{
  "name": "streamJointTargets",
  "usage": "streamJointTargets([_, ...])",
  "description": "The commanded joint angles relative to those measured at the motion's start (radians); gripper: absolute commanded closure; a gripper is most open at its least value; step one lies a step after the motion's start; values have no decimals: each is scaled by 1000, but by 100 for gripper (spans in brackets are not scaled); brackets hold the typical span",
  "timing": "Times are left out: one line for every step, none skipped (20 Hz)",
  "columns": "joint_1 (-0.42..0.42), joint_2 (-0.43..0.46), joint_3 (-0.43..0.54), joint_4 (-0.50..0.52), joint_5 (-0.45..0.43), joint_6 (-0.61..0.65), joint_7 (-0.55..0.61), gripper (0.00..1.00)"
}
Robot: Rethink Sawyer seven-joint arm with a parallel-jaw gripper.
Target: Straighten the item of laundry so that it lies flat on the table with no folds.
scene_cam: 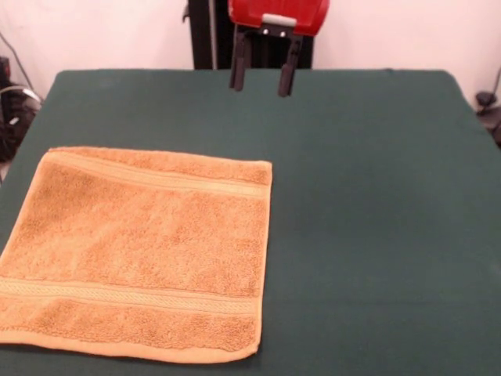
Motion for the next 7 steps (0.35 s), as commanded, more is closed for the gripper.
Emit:
streamJointTargets([28,-19,24,153,5,62,176,0])
streamJointTargets([27,-22,24,156,7,66,175,0])
streamJointTargets([32,-24,20,153,8,69,175,0])
streamJointTargets([28,-29,21,156,8,74,171,0])
streamJointTargets([28,-31,22,156,9,78,169,0])
streamJointTargets([24,-30,25,154,9,79,166,0])
streamJointTargets([21,-23,28,147,10,84,162,0])
